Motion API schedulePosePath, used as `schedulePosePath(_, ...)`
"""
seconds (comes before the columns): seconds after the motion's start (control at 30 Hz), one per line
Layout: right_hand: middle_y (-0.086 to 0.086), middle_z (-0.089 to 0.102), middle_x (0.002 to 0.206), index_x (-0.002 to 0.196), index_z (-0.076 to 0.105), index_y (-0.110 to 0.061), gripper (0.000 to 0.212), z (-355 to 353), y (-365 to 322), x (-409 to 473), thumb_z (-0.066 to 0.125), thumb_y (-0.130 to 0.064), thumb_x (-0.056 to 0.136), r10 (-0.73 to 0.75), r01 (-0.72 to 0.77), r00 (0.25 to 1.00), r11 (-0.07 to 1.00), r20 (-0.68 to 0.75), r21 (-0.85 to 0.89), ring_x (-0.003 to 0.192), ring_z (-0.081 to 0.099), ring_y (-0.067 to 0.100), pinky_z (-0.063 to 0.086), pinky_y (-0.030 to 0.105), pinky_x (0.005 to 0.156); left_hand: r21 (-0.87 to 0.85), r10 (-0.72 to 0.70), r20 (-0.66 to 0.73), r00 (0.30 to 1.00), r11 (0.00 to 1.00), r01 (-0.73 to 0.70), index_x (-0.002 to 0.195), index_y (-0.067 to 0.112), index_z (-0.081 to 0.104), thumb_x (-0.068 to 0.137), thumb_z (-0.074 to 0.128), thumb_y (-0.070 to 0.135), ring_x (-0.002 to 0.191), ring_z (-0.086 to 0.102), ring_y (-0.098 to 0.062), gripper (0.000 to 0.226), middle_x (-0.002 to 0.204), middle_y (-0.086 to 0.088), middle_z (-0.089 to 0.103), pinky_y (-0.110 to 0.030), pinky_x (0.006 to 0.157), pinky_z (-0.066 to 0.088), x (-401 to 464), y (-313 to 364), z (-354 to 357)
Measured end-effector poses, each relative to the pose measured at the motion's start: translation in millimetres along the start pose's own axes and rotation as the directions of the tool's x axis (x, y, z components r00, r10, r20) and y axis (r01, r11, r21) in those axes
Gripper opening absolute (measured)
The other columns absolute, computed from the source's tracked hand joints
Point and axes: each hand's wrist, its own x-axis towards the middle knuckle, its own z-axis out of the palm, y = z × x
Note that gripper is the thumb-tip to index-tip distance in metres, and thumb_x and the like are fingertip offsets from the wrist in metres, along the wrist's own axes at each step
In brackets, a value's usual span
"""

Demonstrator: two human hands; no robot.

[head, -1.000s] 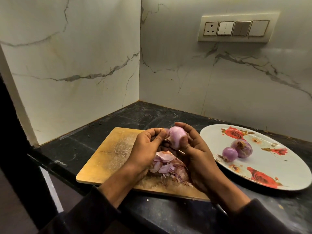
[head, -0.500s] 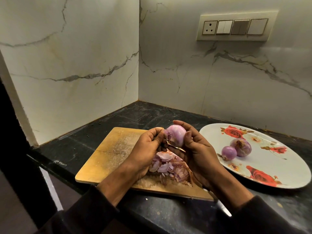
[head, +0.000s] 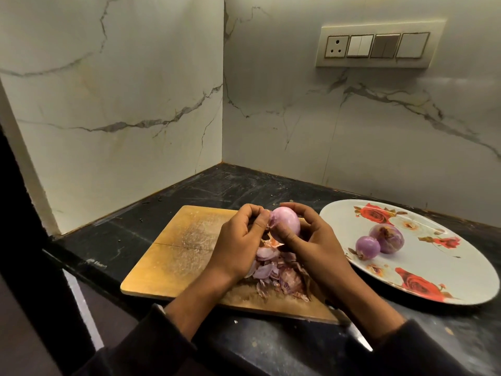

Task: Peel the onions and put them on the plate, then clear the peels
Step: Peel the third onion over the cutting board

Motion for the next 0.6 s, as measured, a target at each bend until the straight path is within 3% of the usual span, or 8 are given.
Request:
schedulePosePath(0.1, -0.006, 0.068, 0.121, 0.127, 0.061, -0.032, 0.044, -3, 3, 1, 0.077, -0.032, 0.086, -0.064, 0.066, 0.998, 0.992, 0.022, -0.105, 0.109, 0.069, 0.017, 0.062, 0.04, 0.085, 0.166, 0.04, 0.057, 0.998, 0.985, -0.049, 0.097, 0.02, 0.059, 0.094, 0.041, 0.058, 0.074, 0.066, -0.014, 0.042, 0.082, 0.0, 0.067, -0.044, 0.067, 0.056, -2, 2, 1)
schedulePosePath(0.33, -0.004, 0.068, 0.118, 0.125, 0.06, -0.03, 0.042, -3, 4, -2, 0.074, -0.036, 0.086, -0.058, 0.06, 0.998, 0.994, 0.031, -0.088, 0.105, 0.069, 0.018, 0.062, 0.043, 0.085, 0.275, 0.221, 0.029, 0.975, 0.936, -0.221, 0.091, 0.013, 0.061, 0.104, 0.048, 0.032, 0.067, 0.059, -0.017, 0.027, 0.076, -0.001, 0.062, -0.045, 0.059, 0.049, 1, -4, 0)
schedulePosePath(0.4, -0.002, 0.069, 0.118, 0.124, 0.06, -0.03, 0.042, 1, 4, -2, 0.076, -0.033, 0.085, -0.049, 0.049, 0.999, 0.998, 0.01, -0.028, 0.106, 0.069, 0.019, 0.061, 0.044, 0.087, 0.229, 0.21, 0.003, 0.978, 0.952, -0.205, 0.091, 0.011, 0.061, 0.105, 0.048, 0.031, 0.067, 0.058, -0.02, 0.027, 0.075, -0.003, 0.062, -0.047, 0.059, 0.048, 1, -3, -2)
schedulePosePath(0.5, 0.003, 0.071, 0.117, 0.122, 0.06, -0.027, 0.04, 6, 2, -1, 0.076, -0.013, 0.088, -0.066, 0.066, 0.998, 0.995, -0.013, 0.068, 0.107, 0.07, 0.022, 0.06, 0.044, 0.09, 0.089, 0.128, -0.027, 0.991, 0.988, -0.125, 0.091, 0.008, 0.062, 0.105, 0.047, 0.03, 0.071, 0.06, -0.027, 0.03, 0.078, -0.01, 0.063, -0.052, 0.064, 0.052, 1, 1, -3)
schedulePosePath(0.6, 0.011, 0.073, 0.115, 0.121, 0.059, -0.022, 0.041, 10, -1, -2, 0.071, 0.001, 0.089, -0.013, 0.014, 1.0, 0.965, -0.004, 0.262, 0.105, 0.072, 0.029, 0.059, 0.049, 0.092, -0.099, 0.024, 0.018, 1.0, 0.995, -0.022, 0.097, 0.002, 0.061, 0.104, 0.048, 0.03, 0.07, 0.058, -0.025, 0.032, 0.083, -0.021, 0.062, -0.05, 0.067, 0.053, 2, 4, -3)
